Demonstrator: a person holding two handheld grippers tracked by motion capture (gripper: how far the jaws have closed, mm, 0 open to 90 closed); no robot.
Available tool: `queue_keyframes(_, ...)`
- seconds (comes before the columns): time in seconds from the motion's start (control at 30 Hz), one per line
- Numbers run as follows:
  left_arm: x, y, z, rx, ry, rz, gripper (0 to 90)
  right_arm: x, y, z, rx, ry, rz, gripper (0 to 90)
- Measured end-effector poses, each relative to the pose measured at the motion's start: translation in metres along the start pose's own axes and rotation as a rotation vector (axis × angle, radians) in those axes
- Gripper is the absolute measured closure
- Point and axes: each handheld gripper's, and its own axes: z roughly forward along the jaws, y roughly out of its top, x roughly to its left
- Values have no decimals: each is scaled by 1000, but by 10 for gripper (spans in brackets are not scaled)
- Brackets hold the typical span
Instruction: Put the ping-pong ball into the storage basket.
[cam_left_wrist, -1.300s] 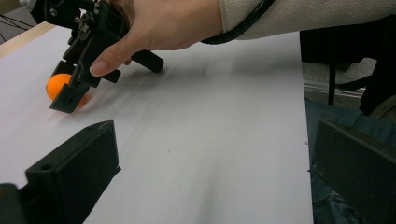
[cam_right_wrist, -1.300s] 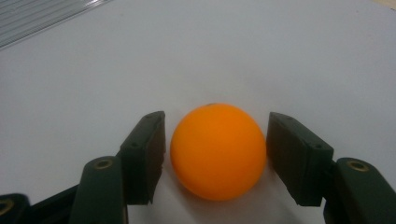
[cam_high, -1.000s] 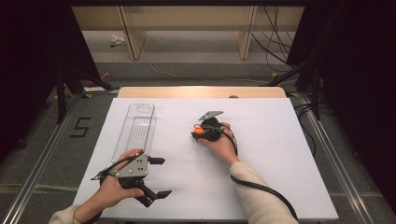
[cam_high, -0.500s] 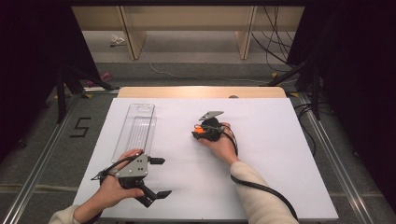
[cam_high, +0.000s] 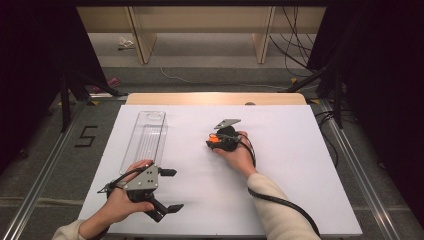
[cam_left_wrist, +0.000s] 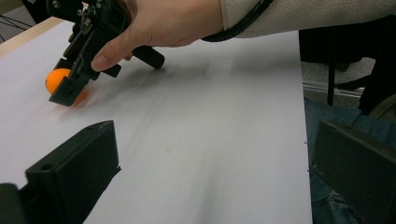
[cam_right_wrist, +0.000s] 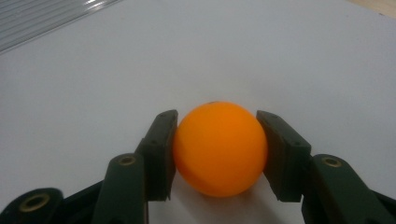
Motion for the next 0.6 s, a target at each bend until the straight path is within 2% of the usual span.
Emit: queue_keyframes(0.6, 0, 0, 1, 2, -2, 2, 7, 1, 2, -13, -32, 0, 8, 515)
